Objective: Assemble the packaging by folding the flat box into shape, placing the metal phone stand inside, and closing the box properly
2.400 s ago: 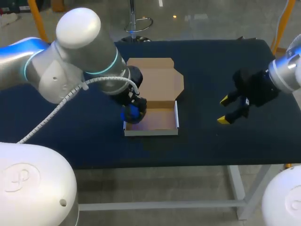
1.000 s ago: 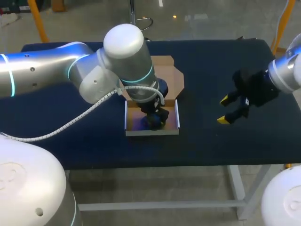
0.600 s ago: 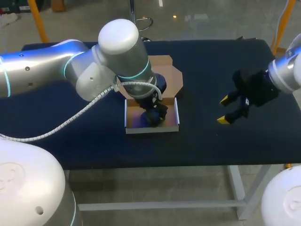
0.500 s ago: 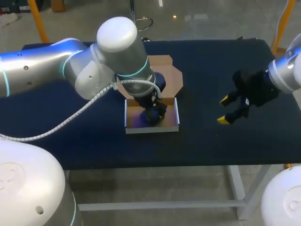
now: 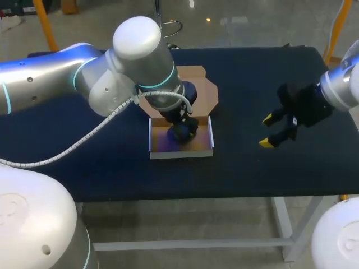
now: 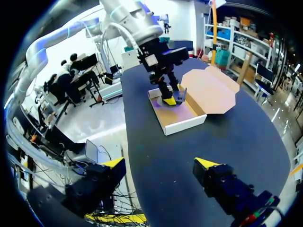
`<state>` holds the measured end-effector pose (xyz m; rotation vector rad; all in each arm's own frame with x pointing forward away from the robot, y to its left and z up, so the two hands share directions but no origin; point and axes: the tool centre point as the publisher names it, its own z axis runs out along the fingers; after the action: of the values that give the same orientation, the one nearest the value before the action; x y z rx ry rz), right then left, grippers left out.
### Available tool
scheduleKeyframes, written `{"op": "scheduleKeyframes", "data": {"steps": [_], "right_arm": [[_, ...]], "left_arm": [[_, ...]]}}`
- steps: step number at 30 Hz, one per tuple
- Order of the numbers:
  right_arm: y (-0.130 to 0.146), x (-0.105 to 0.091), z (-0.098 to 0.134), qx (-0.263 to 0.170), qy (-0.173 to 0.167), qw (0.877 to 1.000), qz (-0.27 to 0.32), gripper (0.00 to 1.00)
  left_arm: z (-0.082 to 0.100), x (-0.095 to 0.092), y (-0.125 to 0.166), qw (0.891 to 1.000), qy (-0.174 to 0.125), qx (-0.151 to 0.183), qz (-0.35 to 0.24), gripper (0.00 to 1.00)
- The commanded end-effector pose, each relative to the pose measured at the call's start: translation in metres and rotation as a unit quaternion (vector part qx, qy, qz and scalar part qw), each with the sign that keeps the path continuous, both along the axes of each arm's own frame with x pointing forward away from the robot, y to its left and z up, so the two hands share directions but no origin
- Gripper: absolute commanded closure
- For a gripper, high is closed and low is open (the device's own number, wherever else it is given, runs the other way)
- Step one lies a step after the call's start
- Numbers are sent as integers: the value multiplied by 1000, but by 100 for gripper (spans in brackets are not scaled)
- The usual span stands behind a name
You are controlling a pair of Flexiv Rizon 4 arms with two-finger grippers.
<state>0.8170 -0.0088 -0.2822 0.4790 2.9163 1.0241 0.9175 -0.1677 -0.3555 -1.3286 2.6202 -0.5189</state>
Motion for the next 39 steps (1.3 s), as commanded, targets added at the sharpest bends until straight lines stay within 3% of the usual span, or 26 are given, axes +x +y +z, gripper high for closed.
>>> {"op": "scheduleKeyframes", "data": {"steps": [1, 24, 35, 36, 38, 39], "right_arm": [[-1, 0, 1, 2, 0, 1000, 2, 0], [-1, 0, 1, 2, 0, 1000, 2, 0], [-1, 0, 1, 2, 0, 1000, 2, 0], [-1, 0, 1, 2, 0, 1000, 2, 0], [-1, 0, 1, 2, 0, 1000, 2, 0], [-1, 0, 1, 2, 0, 1000, 2, 0]], "left_arm": [[-8, 9, -7, 1000, 0, 2, 2, 100], [-41, 25, -3, 1000, 13, 13, 16, 100], [-47, 27, -1, 999, 17, 22, 24, 100], [-48, 27, -1, 999, 17, 23, 24, 82], [-48, 26, 0, 999, 18, 24, 25, 20], [-47, 25, 0, 999, 18, 24, 25, 0]]}}
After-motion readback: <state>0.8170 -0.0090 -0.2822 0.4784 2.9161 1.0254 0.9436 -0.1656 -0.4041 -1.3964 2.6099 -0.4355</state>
